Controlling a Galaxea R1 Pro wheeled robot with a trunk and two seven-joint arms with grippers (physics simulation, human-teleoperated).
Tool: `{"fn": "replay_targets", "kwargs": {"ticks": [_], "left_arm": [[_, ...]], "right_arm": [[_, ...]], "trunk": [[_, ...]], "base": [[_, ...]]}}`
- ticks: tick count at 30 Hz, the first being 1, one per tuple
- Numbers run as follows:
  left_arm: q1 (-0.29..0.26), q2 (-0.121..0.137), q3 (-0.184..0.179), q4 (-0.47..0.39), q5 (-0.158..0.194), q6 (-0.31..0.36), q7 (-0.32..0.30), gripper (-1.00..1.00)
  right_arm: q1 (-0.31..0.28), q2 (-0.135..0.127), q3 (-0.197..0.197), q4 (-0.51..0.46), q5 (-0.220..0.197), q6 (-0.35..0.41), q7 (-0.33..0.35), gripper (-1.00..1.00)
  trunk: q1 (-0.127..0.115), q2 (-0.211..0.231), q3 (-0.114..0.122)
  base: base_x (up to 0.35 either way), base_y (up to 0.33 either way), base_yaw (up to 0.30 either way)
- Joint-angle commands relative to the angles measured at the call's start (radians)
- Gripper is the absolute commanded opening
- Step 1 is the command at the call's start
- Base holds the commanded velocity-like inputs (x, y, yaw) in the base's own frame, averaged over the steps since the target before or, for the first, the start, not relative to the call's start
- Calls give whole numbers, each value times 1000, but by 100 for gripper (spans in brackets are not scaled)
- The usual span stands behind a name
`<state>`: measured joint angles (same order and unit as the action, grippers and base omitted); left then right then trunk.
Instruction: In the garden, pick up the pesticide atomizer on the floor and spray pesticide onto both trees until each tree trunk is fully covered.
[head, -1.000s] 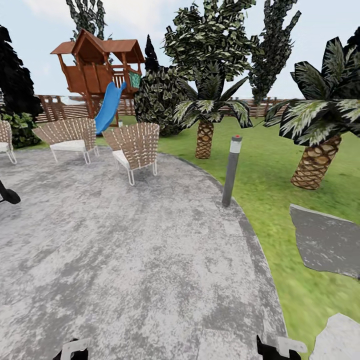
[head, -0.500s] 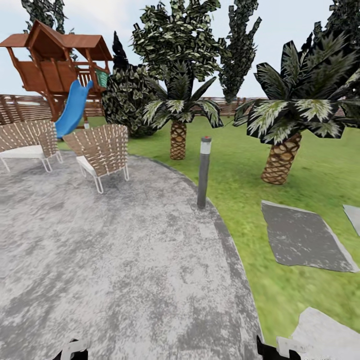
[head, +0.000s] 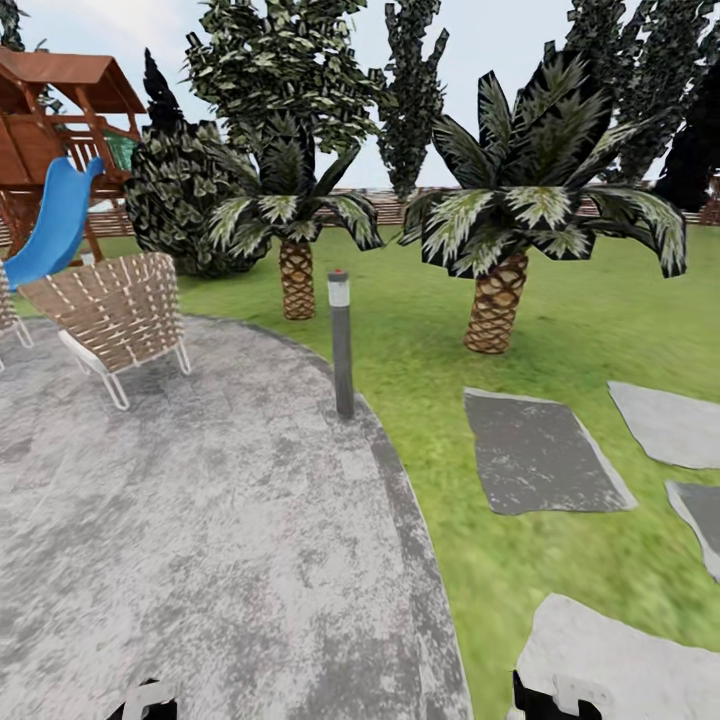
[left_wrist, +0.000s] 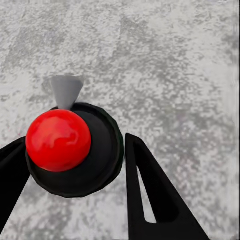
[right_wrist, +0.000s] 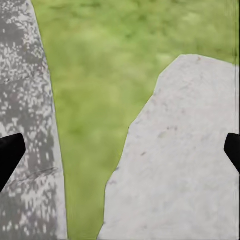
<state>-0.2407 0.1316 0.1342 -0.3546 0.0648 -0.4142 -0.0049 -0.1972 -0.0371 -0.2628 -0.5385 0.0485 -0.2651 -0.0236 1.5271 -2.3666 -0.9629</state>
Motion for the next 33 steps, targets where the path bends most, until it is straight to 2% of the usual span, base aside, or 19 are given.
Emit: {"fn": "replay_targets", "kwargs": {"ticks": [1,33], "left_arm": [[0,0,-1,0,7,-3,0,-100],[0,0,-1,0,6,-3,0,-100]], "right_arm": [[-1,0,-1,2,5,-3,-2,100],[-1,0,-1,2,5,-3,-2,100]], "trunk": [[0,0,-1],[0,0,-1]], "base": [[172,-236,-300],[200,-226,-300]]}}
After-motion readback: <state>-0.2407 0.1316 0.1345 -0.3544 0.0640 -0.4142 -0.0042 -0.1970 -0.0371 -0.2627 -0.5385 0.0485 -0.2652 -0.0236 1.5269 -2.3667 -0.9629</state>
